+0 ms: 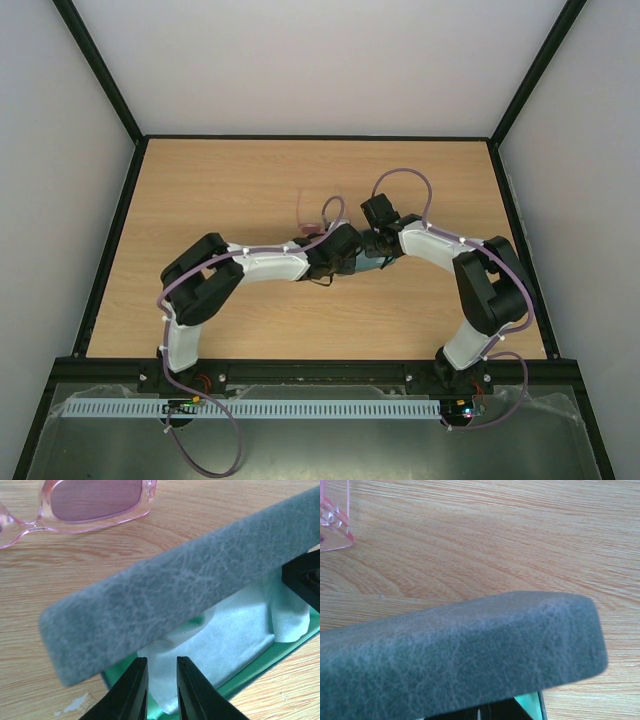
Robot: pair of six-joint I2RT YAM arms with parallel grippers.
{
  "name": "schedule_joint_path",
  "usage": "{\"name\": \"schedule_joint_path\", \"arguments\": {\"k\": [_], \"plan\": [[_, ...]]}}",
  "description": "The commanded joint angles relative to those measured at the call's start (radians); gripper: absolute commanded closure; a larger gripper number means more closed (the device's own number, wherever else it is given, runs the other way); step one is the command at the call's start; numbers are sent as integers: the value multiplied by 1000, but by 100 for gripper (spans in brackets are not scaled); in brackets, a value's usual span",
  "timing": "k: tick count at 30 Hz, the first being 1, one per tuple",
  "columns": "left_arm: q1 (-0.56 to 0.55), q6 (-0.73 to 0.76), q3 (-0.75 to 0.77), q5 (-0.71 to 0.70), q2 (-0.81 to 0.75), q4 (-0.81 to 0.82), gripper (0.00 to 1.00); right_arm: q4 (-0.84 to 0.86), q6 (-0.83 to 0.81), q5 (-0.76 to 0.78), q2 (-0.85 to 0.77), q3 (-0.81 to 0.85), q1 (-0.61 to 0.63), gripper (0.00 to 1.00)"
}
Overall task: Organize the sunglasses
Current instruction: Place the glasses cleaning cloth in the sunglasses case.
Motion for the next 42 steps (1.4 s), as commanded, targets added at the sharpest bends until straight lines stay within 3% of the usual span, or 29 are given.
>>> {"name": "schedule_joint_path", "arguments": {"k": [1, 19, 22, 30, 32, 42], "plan": [[-5, 12, 39, -19, 37, -27, 82, -7, 0, -8, 9, 2, 5, 99], [-5, 11, 28, -38, 68, -48, 92, -1, 4, -22, 5, -8, 8, 96], [-5, 10, 23, -34, 71, -45, 93, -1, 7, -14, 4, -10, 8, 87], [-5, 10, 19, -37, 70, -43, 93, -15, 13, 35, -27, -20, 8, 79], [-5, 11, 20, -35, 70, -44, 93, -20, 18, 45, -29, -22, 8, 73], [-5, 10, 17, -39, 64, -47, 93, -31, 33, 111, -64, -35, 8, 67]]}}
